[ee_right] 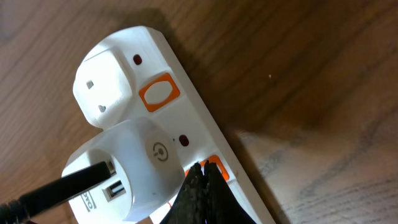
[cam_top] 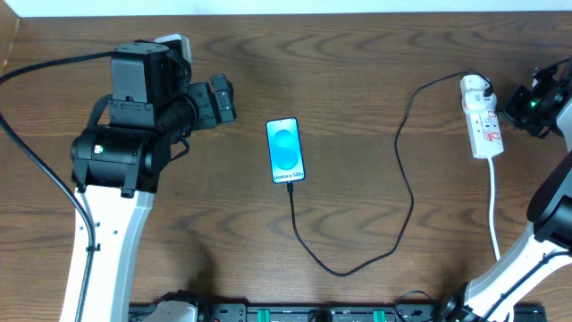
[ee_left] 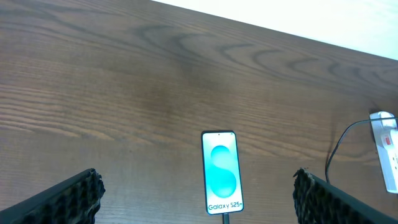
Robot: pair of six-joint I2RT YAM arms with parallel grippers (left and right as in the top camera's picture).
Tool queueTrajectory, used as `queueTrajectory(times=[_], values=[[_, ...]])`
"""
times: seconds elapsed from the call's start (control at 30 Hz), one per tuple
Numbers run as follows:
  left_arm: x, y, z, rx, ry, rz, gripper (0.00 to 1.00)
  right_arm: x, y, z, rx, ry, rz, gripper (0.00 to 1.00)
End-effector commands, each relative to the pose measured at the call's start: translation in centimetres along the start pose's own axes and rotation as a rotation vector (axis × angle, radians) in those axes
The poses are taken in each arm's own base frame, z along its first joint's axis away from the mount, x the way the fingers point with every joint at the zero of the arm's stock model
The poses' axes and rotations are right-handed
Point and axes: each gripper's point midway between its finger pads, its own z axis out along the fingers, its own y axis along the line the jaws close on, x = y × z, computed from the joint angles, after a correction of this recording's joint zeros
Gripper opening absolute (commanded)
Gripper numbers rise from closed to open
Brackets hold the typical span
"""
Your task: Plug charger to phone and switch on socket
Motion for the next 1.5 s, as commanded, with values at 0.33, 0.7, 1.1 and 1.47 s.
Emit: queueTrajectory(times=[0.33,0.7,1.1,1.47], values=[[-0.1,0.2,-0.1,-0.009,-0.005,0.013,0.99,-0.4,1.2,0.3,-0.025,-0.008,-0.038,0.01],[-0.1,0.2,-0.1,-0.008,-0.005,0.013,0.99,0.4,1.2,1.6,-0.034,0.024,-0.032,0.01],[-0.1,0.2,-0.1,-0.008,-0.006,0.013,0.97,0.7,1.3,1.7,-0.033,0.033,-0.025,0.01],[-0.1,0.2,-0.1,-0.008,-0.006,0.013,0.99,2.1,0.8,2.5,-0.031,0.088,-0.004,0.01]])
